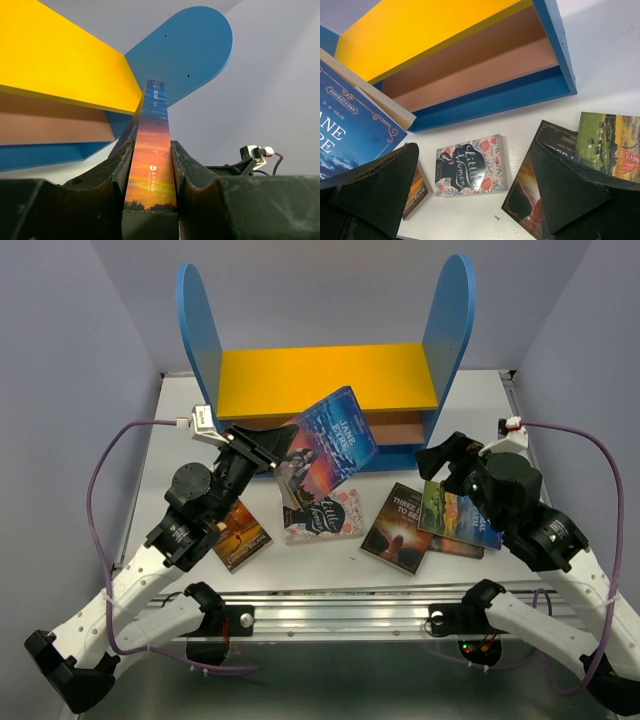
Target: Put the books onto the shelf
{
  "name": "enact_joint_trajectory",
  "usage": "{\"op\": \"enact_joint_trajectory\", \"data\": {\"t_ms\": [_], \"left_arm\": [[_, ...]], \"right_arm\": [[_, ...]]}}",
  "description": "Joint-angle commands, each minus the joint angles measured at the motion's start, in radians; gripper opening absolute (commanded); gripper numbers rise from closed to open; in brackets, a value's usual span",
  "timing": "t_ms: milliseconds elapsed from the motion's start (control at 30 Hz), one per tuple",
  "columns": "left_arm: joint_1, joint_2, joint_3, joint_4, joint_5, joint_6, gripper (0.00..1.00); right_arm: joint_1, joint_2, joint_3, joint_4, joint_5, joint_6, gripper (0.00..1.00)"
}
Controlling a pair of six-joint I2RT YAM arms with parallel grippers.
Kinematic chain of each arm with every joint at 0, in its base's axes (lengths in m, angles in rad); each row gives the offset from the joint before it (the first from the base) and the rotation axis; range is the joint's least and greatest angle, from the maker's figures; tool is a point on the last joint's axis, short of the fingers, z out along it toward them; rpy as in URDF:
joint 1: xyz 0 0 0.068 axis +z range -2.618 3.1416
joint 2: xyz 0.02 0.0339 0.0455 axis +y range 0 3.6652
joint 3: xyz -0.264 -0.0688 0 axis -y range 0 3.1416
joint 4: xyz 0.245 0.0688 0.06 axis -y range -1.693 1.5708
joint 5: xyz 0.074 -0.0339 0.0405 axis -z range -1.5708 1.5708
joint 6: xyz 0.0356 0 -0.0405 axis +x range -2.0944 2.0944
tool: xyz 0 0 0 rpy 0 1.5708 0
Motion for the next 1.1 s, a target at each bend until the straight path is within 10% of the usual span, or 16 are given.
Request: {"op": "enact_joint_trajectory", "data": {"t_ms": [0,1067], "left_arm": [[0.000,-0.025,0.059,0.216,0.017,-0.039,0.00],[-0.007,-0.047,-0.126,0.224,0.299,-0.048,0.00]], "right_arm": [[0.009,-0.018,-0.005,-0.007,0.010,0.005,1.00],[0.009,0.008,-0.112,-0.032,-0.131,-0.048,1.00]]}}
